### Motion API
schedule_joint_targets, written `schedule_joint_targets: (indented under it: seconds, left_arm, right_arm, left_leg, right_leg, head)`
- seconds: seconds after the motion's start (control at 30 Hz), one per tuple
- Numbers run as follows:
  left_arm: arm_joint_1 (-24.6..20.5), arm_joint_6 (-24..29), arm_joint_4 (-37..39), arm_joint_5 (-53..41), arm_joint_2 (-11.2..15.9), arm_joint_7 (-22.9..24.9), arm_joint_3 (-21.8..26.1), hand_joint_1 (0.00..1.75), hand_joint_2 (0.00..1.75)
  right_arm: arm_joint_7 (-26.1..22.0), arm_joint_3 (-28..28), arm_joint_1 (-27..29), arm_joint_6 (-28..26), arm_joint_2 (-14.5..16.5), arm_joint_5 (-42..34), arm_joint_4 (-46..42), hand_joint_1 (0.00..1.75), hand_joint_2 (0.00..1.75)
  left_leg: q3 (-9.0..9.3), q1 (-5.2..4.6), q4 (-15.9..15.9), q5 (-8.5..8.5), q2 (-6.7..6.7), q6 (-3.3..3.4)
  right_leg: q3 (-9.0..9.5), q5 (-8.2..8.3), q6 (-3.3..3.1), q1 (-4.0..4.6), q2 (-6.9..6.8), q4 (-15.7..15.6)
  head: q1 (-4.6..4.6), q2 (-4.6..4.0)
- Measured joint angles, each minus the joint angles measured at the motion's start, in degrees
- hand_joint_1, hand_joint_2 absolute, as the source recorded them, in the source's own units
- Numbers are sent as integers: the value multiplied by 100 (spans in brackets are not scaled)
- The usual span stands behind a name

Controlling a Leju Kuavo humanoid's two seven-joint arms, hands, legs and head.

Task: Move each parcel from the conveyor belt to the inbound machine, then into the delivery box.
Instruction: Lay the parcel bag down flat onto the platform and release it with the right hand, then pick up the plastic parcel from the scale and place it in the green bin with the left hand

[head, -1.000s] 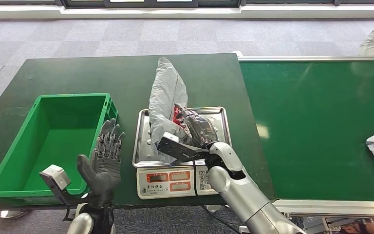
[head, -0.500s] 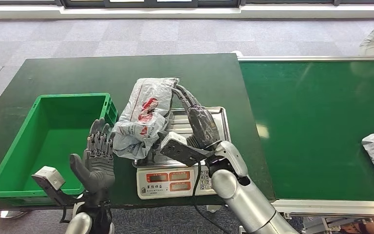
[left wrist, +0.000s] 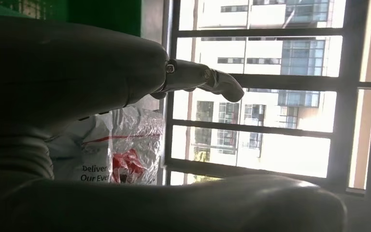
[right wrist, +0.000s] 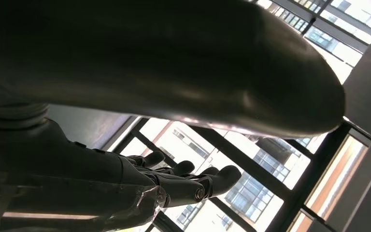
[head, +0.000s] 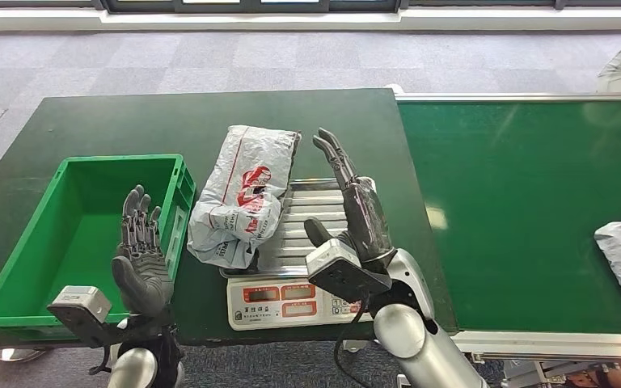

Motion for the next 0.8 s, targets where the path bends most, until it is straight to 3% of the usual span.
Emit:
schedule_joint_targets:
  seconds: [0.03, 0.17, 0.3, 0.47, 0.8]
  left_arm:
    - [-75, -3, -3, -234, 33, 31, 0, 0, 0]
    - [-430, -44, 54, -1159, 155, 262, -18, 0, 175]
    - [-1060, -37, 420, -2191, 338, 574, -219, 0, 175]
    - [-1795, -90, 1087, -2442, 588, 719, -552, 0, 175]
    - [-2095, -69, 1491, -2449, 747, 718, -786, 0, 175]
  right_arm:
    - [-35, -21, 70, -25, -25, -22, -101, 0, 0]
    - [-131, -76, 268, -55, -105, -81, -365, 0, 0]
    - [-200, -81, 427, -56, -166, -174, -530, 0, 0]
    - [-229, -81, 514, -59, -250, -283, -609, 0, 0]
    - [-265, -81, 545, -67, -316, -299, -638, 0, 0]
  left_leg:
    - [0, 0, 0, 0, 0, 0]
    - [3, 0, 0, 0, 6, 0]
    - [4, -1, 1, 5, 2, -1]
    - [7, -1, 1, 9, 23, -3]
    - [3, -1, 0, 8, 19, -3]
  right_leg:
    - [0, 0, 0, 0, 0, 0]
    - [-2, 1, -1, 0, 4, 0]
    - [1, 7, -5, 0, -2, -1]
    - [-3, 19, -14, 0, 14, 0]
    - [-7, 18, -14, 0, 15, 0]
  head:
    - [0, 0]
    - [-1, -1]
    - [0, 0]
    - [0, 0]
    - [0, 0]
